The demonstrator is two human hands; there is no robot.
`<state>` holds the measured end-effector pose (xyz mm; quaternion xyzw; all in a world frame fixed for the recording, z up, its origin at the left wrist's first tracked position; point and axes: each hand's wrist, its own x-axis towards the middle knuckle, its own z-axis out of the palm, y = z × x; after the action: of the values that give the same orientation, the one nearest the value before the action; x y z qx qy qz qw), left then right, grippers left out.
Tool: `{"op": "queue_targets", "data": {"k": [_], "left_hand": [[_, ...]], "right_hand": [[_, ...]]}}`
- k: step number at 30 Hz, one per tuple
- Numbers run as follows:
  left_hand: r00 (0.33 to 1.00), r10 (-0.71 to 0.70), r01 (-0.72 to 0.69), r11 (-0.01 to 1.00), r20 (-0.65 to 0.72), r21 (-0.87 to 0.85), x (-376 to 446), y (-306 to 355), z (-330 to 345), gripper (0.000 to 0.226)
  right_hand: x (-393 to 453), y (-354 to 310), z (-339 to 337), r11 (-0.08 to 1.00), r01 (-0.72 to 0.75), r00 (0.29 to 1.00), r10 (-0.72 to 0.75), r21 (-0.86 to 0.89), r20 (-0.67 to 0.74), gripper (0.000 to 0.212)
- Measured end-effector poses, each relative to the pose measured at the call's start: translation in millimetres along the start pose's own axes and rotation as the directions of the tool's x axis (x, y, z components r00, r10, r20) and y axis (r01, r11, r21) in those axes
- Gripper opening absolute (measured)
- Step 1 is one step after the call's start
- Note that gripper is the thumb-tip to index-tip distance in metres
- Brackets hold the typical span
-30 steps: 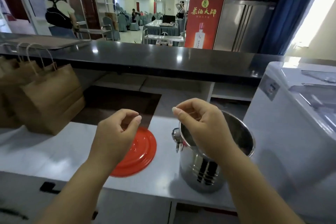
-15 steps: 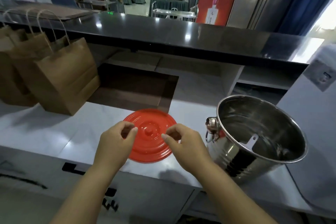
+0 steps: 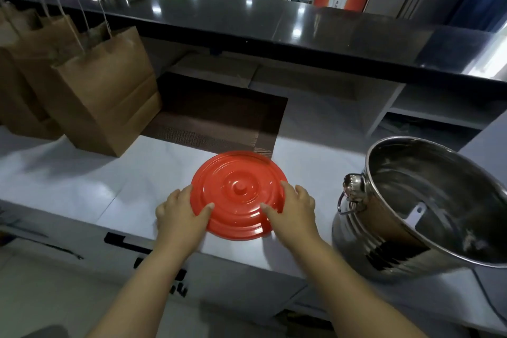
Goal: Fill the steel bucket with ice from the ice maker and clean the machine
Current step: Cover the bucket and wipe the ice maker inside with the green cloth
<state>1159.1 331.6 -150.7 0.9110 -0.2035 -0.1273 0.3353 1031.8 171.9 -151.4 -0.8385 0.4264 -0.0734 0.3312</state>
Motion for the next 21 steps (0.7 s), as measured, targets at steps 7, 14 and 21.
{"op": "queue_targets", "data": {"k": [7, 14, 21], "left_hand": [[0.999, 0.005, -0.005, 1.0, 0.044, -0.014, 0, 4, 6, 0.065], [0.999, 0.008, -0.001, 0.983, 0.035, -0.183, -3, -7, 3, 0.059], [0.997, 0.023, -0.044, 0.95, -0.07, -0.31, -12, -4, -18, 0.05]], "right_hand": [[8, 3, 7, 0.995, 0.05, 0.999, -0.05, -0.082, 0.004, 0.072], [6, 3, 5, 0.99, 0.071, 0.997, -0.068, 0.12, -0.035, 0.069], [-10, -21, -7, 0.932, 0.25, 0.964, -0.213, 0.264, -0.16, 0.072]]}}
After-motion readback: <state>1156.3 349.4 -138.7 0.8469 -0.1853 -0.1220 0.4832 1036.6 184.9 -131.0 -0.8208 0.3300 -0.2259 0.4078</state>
